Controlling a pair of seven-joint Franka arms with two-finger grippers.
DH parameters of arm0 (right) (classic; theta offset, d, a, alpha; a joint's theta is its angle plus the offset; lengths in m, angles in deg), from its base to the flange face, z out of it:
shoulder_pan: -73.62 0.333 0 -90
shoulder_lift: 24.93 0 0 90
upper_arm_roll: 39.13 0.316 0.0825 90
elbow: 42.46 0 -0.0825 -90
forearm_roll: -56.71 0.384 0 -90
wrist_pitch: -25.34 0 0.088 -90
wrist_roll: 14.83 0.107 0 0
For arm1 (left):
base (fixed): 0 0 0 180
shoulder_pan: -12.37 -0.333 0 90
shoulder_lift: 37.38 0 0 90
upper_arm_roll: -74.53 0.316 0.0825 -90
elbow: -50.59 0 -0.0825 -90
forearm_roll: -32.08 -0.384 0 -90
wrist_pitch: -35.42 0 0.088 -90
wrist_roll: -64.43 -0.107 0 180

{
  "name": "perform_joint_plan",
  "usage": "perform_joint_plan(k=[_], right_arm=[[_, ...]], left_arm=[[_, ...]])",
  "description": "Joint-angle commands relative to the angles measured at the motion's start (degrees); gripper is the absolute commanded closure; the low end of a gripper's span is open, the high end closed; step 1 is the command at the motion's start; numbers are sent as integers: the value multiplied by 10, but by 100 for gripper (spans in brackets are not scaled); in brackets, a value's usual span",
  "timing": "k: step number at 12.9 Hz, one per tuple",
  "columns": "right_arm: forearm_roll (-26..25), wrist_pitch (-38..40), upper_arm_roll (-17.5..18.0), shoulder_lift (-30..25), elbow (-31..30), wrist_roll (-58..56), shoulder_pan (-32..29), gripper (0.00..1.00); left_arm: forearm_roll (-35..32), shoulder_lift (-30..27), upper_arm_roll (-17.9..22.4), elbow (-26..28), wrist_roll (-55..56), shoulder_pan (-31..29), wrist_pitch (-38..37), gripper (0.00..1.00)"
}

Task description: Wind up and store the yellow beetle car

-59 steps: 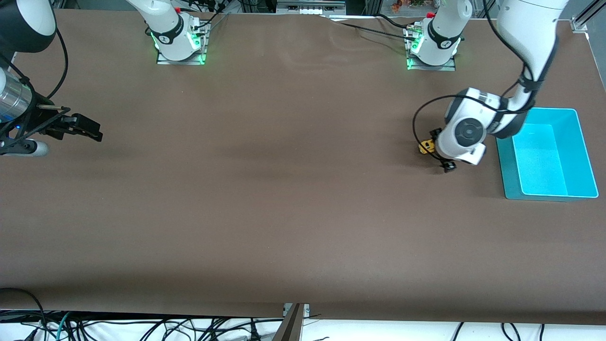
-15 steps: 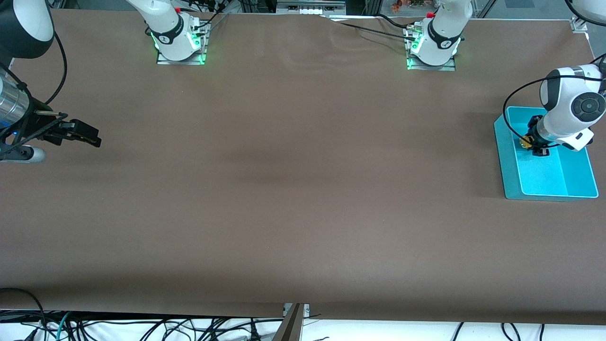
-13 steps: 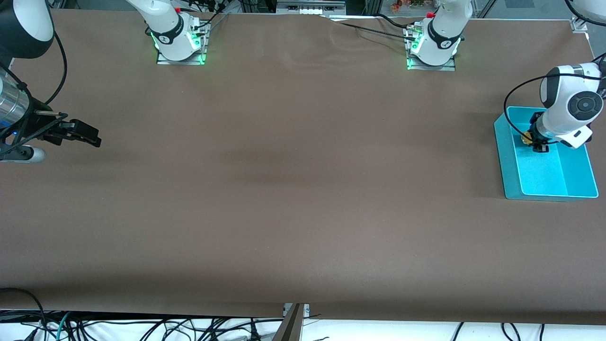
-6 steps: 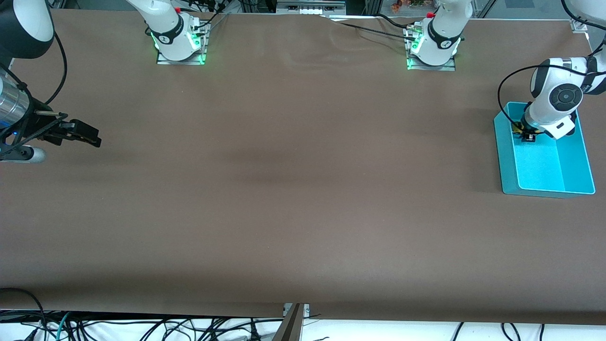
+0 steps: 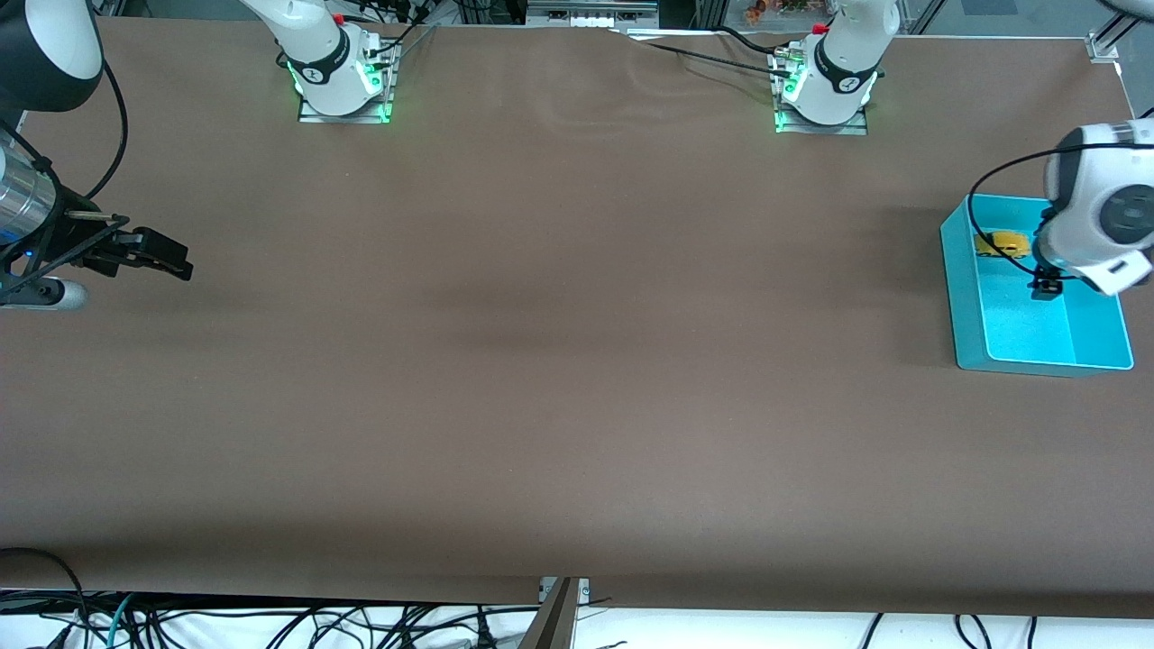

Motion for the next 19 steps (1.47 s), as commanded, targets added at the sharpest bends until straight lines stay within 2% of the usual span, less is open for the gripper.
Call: perform_joint_plan(k=[1,3,6,7,9,11,14,15,17,19], right_arm=[[8,12,-4,4,13,3,3,0],[9,12,-4,4,13,4,3,0],[7,12,-4,4,13,3,3,0],[7,12,-4,4,13,3,3,0],[6,12,-4,4,13,4,3,0],[6,12,-4,4,13,3,3,0],[6,11,-4,4,13,3,2,0],[6,11,-4,4,13,2,2,0],[6,11,-4,4,13,2,2,0],[6,11,-4,4,13,3,2,0]], left_arm=[[128,-36,-1,-111,-186,-2,-138,0],[163,-61,-2,-164,-302,5,-189,0],[263,-65,-6,-280,-440,17,-245,0],[276,-63,-34,-298,-454,19,-237,0],[236,-69,-88,-314,-455,21,-237,0],[230,-85,-109,-313,-493,29,-239,0],[232,-100,-99,-315,-621,71,-256,0],[235,-103,-78,-322,-643,98,-270,0],[285,-103,-37,-341,-672,142,-283,0],[280,-104,-35,-342,-682,157,-305,0]])
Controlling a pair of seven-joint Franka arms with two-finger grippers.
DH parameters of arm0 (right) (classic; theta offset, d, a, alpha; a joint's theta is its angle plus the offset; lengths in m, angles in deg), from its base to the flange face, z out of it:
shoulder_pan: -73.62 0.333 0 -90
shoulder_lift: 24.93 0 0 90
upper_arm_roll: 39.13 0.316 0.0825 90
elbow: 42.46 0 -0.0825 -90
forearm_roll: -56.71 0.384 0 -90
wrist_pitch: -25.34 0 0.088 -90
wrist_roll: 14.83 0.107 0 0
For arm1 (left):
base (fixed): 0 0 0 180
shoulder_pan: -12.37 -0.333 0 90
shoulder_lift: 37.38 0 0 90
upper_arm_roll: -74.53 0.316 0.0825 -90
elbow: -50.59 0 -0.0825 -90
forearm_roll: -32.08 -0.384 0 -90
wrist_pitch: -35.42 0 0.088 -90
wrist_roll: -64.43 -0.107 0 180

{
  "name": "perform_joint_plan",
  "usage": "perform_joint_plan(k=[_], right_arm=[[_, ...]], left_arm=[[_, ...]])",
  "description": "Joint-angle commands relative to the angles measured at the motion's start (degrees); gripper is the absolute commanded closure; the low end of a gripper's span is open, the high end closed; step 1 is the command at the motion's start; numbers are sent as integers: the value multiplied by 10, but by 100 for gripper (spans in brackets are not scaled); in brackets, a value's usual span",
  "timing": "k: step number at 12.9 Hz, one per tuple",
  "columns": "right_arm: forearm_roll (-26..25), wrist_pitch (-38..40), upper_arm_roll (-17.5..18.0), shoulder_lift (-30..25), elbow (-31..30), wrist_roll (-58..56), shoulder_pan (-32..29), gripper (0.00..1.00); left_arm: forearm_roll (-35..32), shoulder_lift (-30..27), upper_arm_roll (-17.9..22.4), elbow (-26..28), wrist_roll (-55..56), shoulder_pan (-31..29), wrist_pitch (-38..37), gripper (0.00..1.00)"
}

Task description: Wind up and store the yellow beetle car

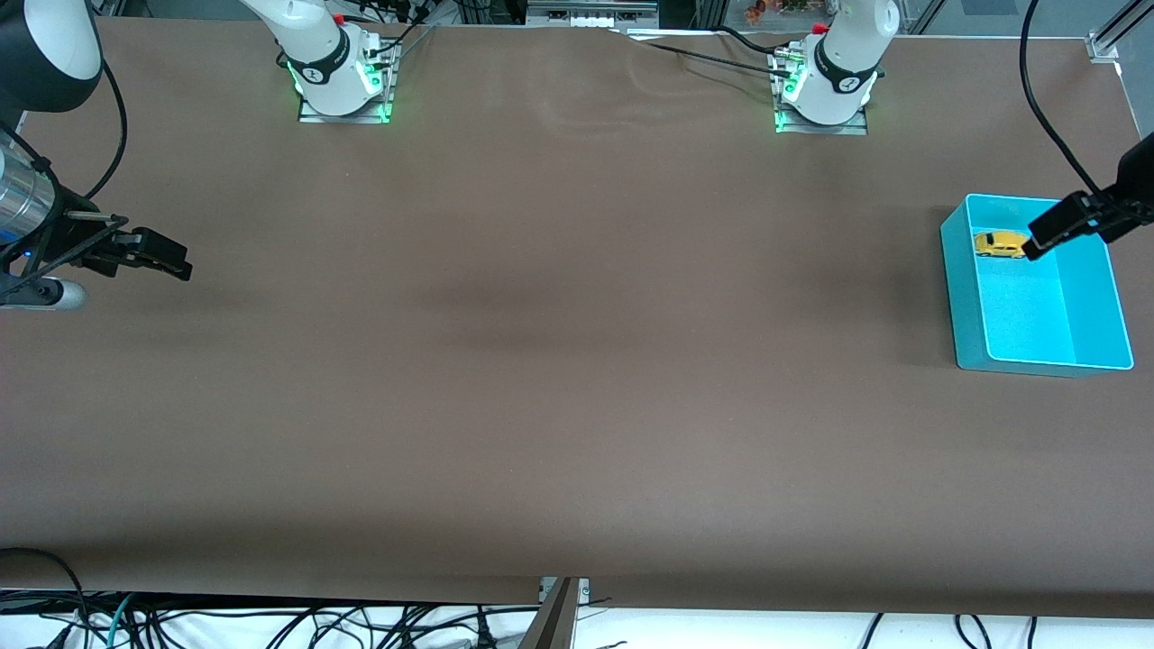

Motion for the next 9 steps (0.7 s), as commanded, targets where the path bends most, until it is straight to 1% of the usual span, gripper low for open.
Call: perform_joint_plan(k=[1,3,9], right_arm=[[6,11,-3,3,12,3,2,0],[6,11,-3,3,12,3,3,0],[7,11,-3,3,12,3,3,0]], left_arm=[[7,-1,15,-12,-32,26,-33,0],[-7,-1,16,-12,-32,26,-42,0],[-8,-8,16,-11,-55,28,-65,0]])
